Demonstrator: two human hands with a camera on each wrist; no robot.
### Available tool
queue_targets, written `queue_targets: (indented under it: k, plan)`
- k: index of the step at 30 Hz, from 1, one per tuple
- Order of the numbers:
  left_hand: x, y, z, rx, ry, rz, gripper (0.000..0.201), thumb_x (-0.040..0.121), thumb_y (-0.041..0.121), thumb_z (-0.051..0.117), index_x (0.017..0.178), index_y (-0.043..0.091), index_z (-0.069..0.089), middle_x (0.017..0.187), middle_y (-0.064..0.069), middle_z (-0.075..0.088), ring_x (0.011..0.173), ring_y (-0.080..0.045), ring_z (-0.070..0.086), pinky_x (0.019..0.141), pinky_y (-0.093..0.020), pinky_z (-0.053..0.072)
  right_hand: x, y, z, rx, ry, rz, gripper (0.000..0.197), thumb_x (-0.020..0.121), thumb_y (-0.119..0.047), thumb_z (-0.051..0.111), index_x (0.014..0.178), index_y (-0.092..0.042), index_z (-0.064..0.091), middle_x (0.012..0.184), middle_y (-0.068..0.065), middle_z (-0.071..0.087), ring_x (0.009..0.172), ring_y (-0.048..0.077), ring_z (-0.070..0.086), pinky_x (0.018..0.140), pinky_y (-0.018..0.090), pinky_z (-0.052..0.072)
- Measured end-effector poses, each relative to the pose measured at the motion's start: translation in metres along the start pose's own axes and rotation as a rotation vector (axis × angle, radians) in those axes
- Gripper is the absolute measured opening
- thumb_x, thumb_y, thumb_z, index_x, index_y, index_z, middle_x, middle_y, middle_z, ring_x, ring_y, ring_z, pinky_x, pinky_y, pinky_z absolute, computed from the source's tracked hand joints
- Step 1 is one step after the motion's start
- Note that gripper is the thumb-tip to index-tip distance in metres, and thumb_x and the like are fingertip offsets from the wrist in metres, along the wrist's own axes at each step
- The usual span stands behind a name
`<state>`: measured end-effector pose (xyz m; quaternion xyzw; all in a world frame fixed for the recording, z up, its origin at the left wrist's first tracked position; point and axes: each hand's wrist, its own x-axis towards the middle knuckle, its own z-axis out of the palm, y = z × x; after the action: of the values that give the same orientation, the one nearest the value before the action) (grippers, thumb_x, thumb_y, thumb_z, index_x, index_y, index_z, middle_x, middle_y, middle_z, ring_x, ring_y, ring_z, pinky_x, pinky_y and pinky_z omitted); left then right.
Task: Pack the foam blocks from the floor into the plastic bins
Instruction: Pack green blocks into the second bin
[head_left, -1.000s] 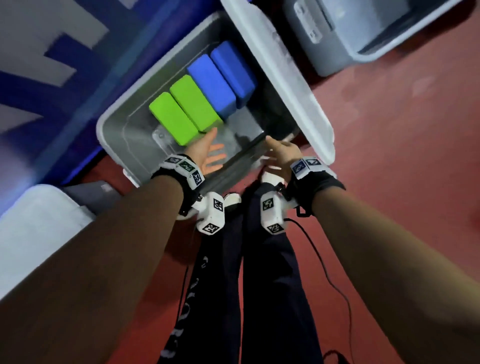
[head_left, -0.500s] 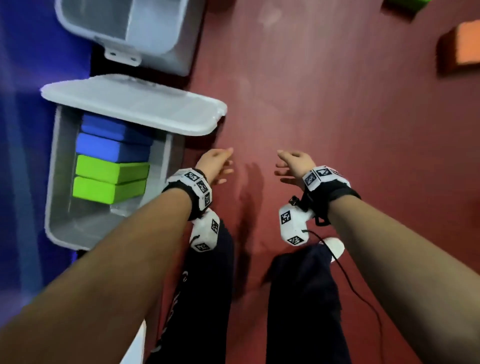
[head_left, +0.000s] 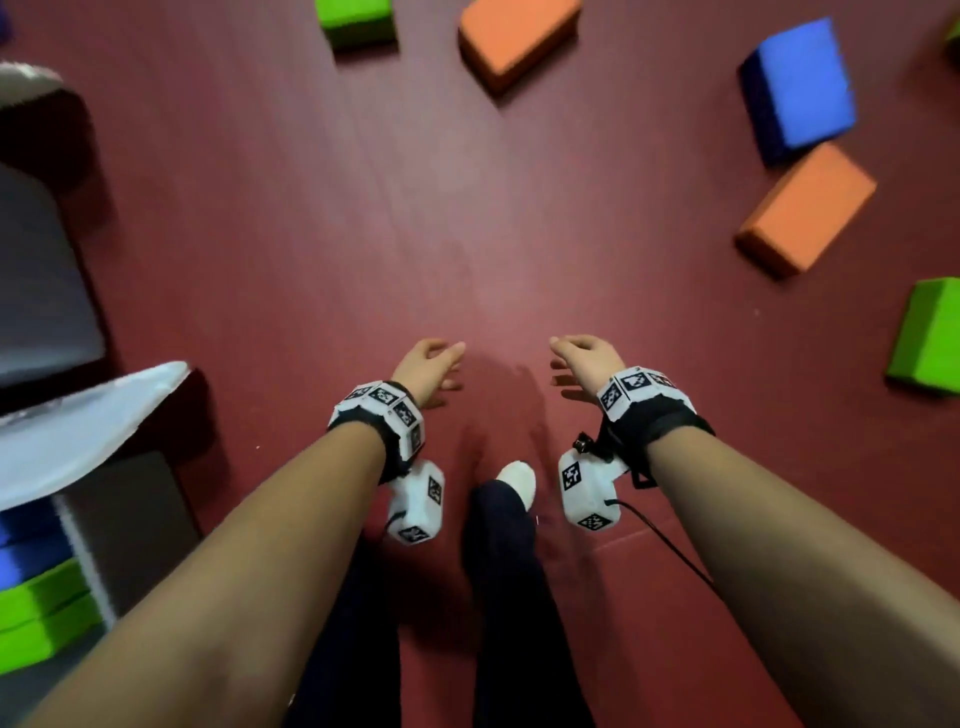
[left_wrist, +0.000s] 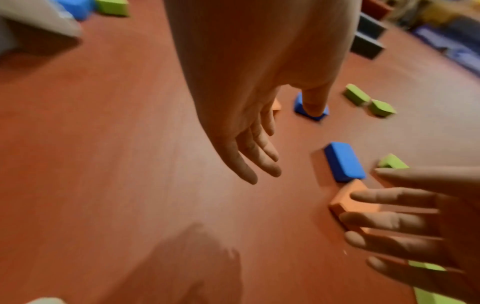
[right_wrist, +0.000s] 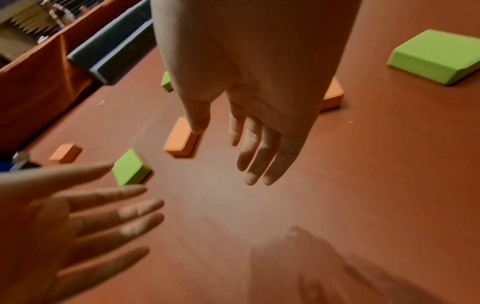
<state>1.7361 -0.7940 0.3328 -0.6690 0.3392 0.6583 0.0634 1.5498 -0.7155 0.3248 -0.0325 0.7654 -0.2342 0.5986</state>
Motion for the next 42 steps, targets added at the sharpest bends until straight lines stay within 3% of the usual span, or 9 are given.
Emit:
queue_targets:
  k: [6, 11, 18, 23, 31, 35, 37, 40, 42]
  plan:
    - [0.0, 0.162, 0.181, 0.275, -0.204, 0.171, 0.047, 0.097, 0.036, 0.05, 0.137, 0.015, 0.039, 0.128, -0.01, 0.059, 0.075, -0.015, 0.06, 0.079, -0.032, 0.044, 0.02, -0.017, -0.164, 0.206, 0.15, 0.016, 0.04, 0.093, -0.03, 0.055, 0.127, -0.01, 0.051, 0.085, 0.003, 0.059, 0.06, 0.015, 0.054, 0.055, 0.025, 0.043]
    - [0.017, 0.234, 0.267, 0.423, -0.286, 0.195, 0.05, 0.096, 0.037, 0.05, 0.139, 0.013, 0.039, 0.115, -0.006, 0.058, 0.08, -0.017, 0.06, 0.082, -0.034, 0.045, 0.045, -0.023, -0.254, 0.32, 0.244, 0.055, 0.04, 0.094, -0.03, 0.054, 0.129, -0.011, 0.049, 0.077, -0.001, 0.057, 0.055, 0.012, 0.05, 0.04, 0.016, 0.039]
    - [0.045, 0.331, 0.401, 0.61, -0.365, 0.182, 0.049, 0.097, 0.034, 0.049, 0.14, 0.013, 0.037, 0.123, -0.01, 0.057, 0.095, -0.024, 0.06, 0.083, -0.036, 0.044, 0.086, -0.037, -0.381, 0.494, 0.323, 0.155, 0.041, 0.095, -0.032, 0.053, 0.131, -0.013, 0.05, 0.081, -0.003, 0.057, 0.066, 0.012, 0.056, 0.054, 0.022, 0.046]
    - [0.057, 0.352, 0.475, 0.761, -0.343, 0.176, 0.049, 0.096, 0.034, 0.05, 0.139, 0.012, 0.038, 0.127, -0.013, 0.058, 0.093, -0.024, 0.061, 0.085, -0.037, 0.045, 0.105, -0.025, -0.447, 0.59, 0.317, 0.177, 0.044, 0.095, -0.032, 0.052, 0.134, -0.011, 0.047, 0.105, 0.007, 0.058, 0.087, 0.021, 0.059, 0.07, 0.028, 0.049]
    - [0.079, 0.352, 0.641, 0.803, -0.283, 0.166, 0.049, 0.097, 0.034, 0.05, 0.138, 0.01, 0.039, 0.125, -0.013, 0.058, 0.093, -0.023, 0.058, 0.085, -0.036, 0.044, 0.158, 0.033, -0.596, 0.497, 0.386, 0.196, 0.045, 0.09, -0.032, 0.059, 0.128, -0.01, 0.053, 0.112, 0.013, 0.064, 0.097, 0.024, 0.058, 0.101, 0.042, 0.045]
    - [0.096, 0.338, 0.717, 0.783, -0.25, 0.108, 0.047, 0.097, 0.032, 0.051, 0.136, 0.009, 0.04, 0.109, -0.01, 0.059, 0.089, -0.024, 0.057, 0.08, -0.034, 0.043, 0.174, 0.079, -0.669, 0.483, 0.452, 0.225, 0.045, 0.086, -0.029, 0.064, 0.124, -0.008, 0.056, 0.1, 0.007, 0.059, 0.089, 0.019, 0.052, 0.084, 0.032, 0.045]
    - [0.103, 0.329, 0.757, 0.78, -0.256, 0.106, 0.045, 0.097, 0.031, 0.052, 0.134, 0.008, 0.043, 0.095, -0.006, 0.059, 0.077, -0.02, 0.056, 0.069, -0.029, 0.045, 0.175, 0.103, -0.706, 0.487, 0.504, 0.254, 0.045, 0.086, -0.026, 0.065, 0.124, -0.005, 0.057, 0.097, 0.008, 0.057, 0.083, 0.021, 0.054, 0.071, 0.025, 0.044]
    - [0.111, 0.318, 0.81, 0.852, -0.306, 0.122, 0.046, 0.097, 0.031, 0.051, 0.134, 0.006, 0.042, 0.103, -0.009, 0.058, 0.075, -0.018, 0.056, 0.057, -0.026, 0.042, 0.171, 0.139, -0.746, 0.417, 0.5, 0.327, 0.043, 0.089, -0.022, 0.062, 0.126, -0.001, 0.055, 0.115, 0.015, 0.061, 0.107, 0.028, 0.058, 0.086, 0.028, 0.04]
    - [0.116, 0.314, 0.835, 0.895, -0.324, 0.115, 0.044, 0.097, 0.03, 0.052, 0.133, 0.007, 0.043, 0.107, -0.009, 0.057, 0.08, -0.019, 0.058, 0.053, -0.022, 0.044, 0.169, 0.155, -0.76, 0.418, 0.484, 0.359, 0.039, 0.089, -0.019, 0.062, 0.122, 0.002, 0.058, 0.121, 0.018, 0.061, 0.115, 0.03, 0.055, 0.084, 0.025, 0.037]
